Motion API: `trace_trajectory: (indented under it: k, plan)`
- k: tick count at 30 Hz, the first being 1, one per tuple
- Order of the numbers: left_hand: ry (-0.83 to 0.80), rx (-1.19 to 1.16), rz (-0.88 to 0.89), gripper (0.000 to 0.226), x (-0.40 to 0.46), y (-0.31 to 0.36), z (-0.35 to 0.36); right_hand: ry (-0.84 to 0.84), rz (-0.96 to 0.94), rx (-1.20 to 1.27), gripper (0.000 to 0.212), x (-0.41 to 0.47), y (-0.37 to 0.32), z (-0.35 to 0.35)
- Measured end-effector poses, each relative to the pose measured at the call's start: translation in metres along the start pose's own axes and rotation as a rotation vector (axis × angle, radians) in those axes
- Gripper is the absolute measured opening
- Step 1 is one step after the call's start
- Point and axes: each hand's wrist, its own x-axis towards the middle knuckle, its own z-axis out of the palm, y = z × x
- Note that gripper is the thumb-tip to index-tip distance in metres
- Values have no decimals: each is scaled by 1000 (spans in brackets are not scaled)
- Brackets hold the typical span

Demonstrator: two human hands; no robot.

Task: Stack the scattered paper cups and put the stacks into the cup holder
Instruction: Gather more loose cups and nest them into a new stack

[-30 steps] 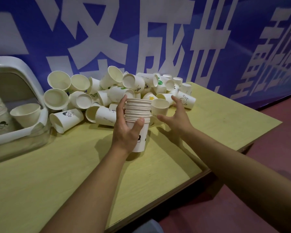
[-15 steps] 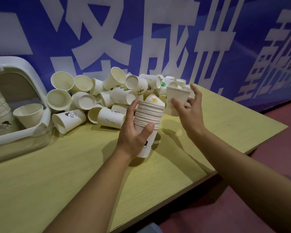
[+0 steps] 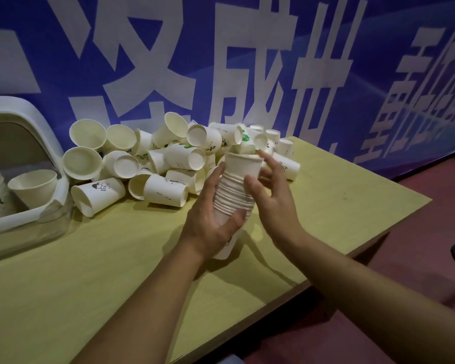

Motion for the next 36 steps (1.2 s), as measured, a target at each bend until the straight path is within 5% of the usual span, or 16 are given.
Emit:
trace_trajectory:
  k: [7, 12, 16, 21, 25, 30, 36]
  plan:
    - [68, -16, -28, 87, 3, -10, -6, -86, 26, -13, 36, -8, 21, 1]
    - [78, -36, -44, 86, 4, -11, -4, 43, 18, -132, 26, 40, 34, -20]
    - [78, -66, -63, 84, 3, -11, -5, 118, 30, -546, 37, 91, 61, -49]
    - [59, -75, -70, 84, 4, -14, -4, -54, 197, -1016, 71, 132, 99, -74]
    - [78, -64, -71, 82, 6, -17, -6, -108, 207, -1101, 76, 140, 111, -81]
    - [76, -46, -69, 83, 6, -17, -4, 72, 103, -1173, 71, 144, 112, -83]
    - [57, -41, -55, 84, 5, -15, -2, -148, 165, -1100, 81, 145, 108, -90]
